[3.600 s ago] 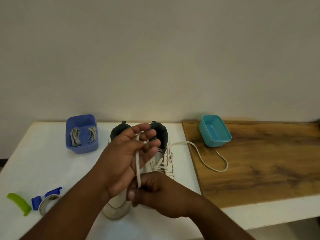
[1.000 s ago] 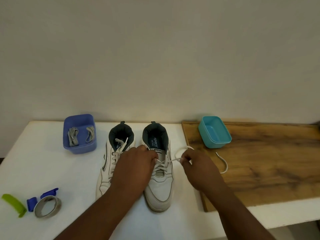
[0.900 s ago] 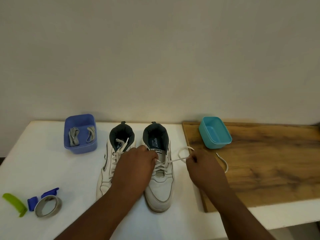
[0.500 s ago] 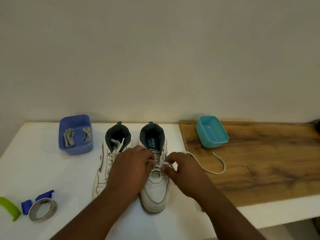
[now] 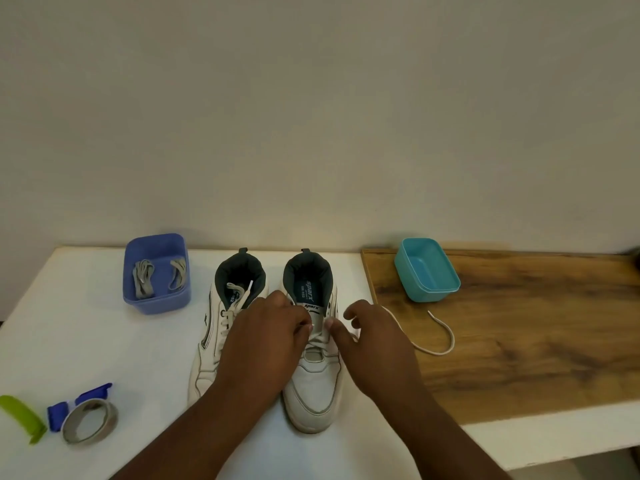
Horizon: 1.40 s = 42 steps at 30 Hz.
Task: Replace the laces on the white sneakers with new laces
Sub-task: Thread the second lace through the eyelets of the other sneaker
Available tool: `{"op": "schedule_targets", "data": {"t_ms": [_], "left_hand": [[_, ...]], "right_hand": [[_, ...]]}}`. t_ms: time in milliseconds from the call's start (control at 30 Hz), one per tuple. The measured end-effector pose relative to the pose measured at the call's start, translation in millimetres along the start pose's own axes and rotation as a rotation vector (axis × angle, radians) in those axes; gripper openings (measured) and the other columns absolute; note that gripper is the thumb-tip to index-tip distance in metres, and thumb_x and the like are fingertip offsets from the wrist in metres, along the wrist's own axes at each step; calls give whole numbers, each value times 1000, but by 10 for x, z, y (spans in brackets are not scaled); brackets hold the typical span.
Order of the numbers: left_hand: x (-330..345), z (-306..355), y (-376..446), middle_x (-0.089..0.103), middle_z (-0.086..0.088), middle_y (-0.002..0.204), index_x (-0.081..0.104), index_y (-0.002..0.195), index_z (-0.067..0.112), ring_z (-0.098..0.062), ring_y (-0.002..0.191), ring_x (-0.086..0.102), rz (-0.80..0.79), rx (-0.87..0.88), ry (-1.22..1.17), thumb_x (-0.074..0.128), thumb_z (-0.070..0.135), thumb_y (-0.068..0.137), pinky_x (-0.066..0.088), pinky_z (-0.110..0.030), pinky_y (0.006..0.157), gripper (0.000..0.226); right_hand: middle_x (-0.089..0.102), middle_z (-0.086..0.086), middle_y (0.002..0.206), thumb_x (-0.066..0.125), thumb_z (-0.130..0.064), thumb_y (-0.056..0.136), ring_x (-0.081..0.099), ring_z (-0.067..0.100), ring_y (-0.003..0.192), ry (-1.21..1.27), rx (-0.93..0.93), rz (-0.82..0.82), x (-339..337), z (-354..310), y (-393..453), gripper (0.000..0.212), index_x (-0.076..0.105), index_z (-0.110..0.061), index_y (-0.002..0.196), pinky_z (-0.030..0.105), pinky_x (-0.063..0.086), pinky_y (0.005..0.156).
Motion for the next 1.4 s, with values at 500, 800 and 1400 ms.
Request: {"op": "schedule_targets", "data": {"t_ms": [500,800,1400], "left_hand": [[120,77,1,49,8,90,74,88,35,-15,88,44,90,-42,126,64,42,86,44,-33,73,13],[176,85,-42,50,7,106,74,88,39,-20,105,44,125,-114,51,75,40,82,41,-38,81,6],[189,117,-55,49,11,111,72,92,37,-16,110,41,121,-197,53,65,41,88,37,-34,91,9]], "right_hand": [[67,-12,75,65,-28,95,63,4,73,395,49,-6,211,-41,42,15,75,-24,84,12,44,66],[69,-13,79,67,-30,97,63,1,80,455,27,-69,233,4,83,15,76,-27,86,13,44,67],[71,-14,88,67,-19,96,66,4,85,460,63,-148,241,82,112,15,75,-29,90,20,52,78]]}}
Point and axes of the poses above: each hand's wrist, its own y-axis towards the middle knuckle, its own x-axis out of the palm, z = x × y, the point moved 5 cm from there along y, towards the middle knuckle
